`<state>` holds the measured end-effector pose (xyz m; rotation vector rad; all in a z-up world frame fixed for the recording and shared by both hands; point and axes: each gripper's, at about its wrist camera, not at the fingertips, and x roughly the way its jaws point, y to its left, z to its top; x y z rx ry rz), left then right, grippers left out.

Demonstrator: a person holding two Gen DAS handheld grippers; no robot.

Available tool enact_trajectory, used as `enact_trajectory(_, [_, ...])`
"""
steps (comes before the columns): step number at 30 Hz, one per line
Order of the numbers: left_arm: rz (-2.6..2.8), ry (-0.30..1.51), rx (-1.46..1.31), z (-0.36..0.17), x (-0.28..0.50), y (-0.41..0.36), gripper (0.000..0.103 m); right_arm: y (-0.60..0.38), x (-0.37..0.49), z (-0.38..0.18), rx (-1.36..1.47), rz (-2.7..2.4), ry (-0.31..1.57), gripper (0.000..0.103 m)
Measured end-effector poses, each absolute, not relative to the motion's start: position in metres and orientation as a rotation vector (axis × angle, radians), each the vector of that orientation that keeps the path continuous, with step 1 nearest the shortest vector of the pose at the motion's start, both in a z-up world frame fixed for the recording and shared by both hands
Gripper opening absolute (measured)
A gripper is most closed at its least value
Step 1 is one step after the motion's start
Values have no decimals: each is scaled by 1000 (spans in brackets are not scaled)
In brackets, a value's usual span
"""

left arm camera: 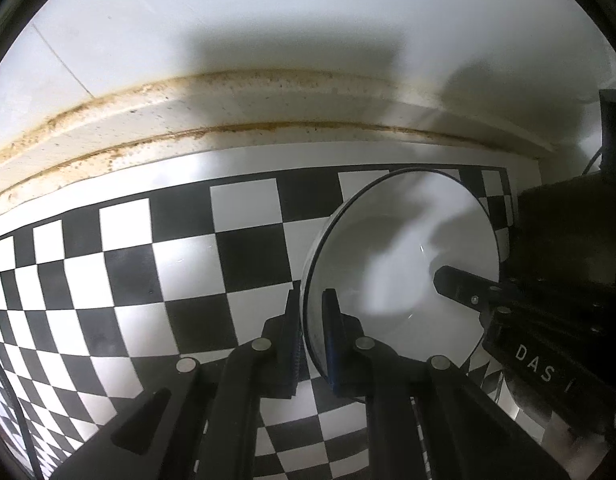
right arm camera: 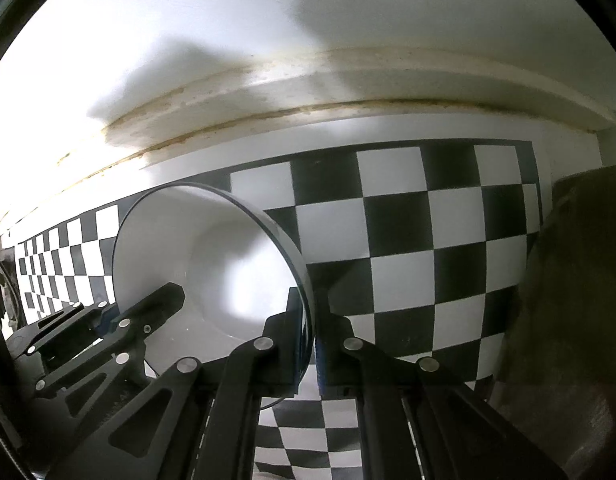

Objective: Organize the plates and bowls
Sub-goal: 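Lift the white bowl with both grippers and carry it toward the bowl stack, then lower the white bowl into the bowl stack beside the plates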

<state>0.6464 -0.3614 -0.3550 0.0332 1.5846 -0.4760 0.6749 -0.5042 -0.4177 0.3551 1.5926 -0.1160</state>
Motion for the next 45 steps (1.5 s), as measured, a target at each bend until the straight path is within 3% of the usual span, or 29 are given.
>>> enact_trajectory(15, [-514, 1489, 36, -296, 608, -332, 8, -479, 627, -355, 351, -90, 1506, 6])
enact_trajectory(32, [-620, 1422, 89, -235, 498, -291, 8, -434, 483, -289, 380, -76, 1405, 6])
enact_trajectory(45, [-675, 1455, 171, -231, 415, -272, 8, -412, 375, -300, 417, -50, 1430, 6])
